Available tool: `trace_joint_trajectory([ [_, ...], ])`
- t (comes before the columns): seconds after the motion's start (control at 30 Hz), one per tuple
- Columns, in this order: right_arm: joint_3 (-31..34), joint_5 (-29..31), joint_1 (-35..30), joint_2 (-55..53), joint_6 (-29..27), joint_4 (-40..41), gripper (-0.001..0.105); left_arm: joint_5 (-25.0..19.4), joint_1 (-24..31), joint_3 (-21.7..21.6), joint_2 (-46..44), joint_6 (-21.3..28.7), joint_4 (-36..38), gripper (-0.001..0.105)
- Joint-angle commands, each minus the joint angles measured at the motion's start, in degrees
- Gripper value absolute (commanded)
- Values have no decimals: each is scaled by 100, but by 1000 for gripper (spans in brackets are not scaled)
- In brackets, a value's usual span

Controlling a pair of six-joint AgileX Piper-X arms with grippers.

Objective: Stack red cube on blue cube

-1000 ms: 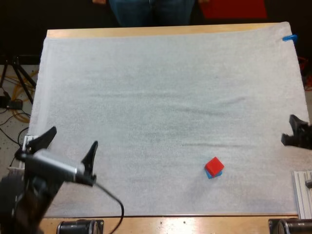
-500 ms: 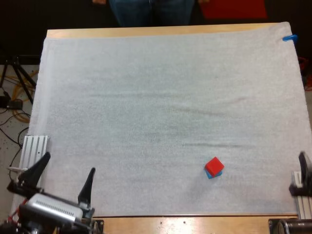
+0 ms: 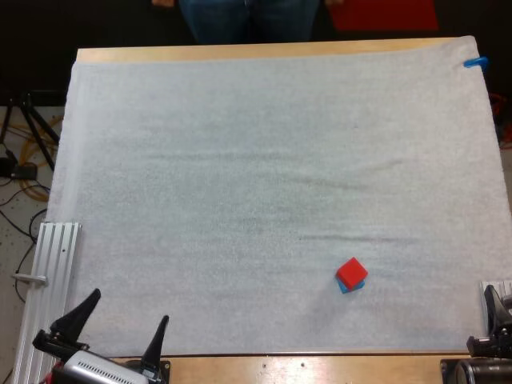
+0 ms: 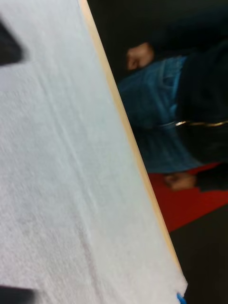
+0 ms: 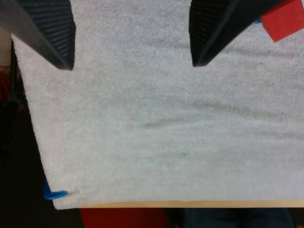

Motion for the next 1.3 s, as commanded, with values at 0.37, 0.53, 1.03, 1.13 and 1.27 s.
trace_joint_trajectory([
  [0.37,466,-45,6,-222,-52,-777,52,-36,31,734,-798,258,-505,87],
  [0.53,843,-45,6,-222,33,-1037,52,-32,31,1274,-787,226,-1138,87],
  [1.03,1190,-45,6,-205,131,-1078,52,-32,31,2057,-787,-93,-1441,87],
  [1.13,1190,-45,6,-205,131,-1078,52,-32,31,2057,-787,-93,-1441,87],
  [1.27,1190,-45,6,-205,131,-1078,52,-32,31,2057,-787,-93,-1441,87],
])
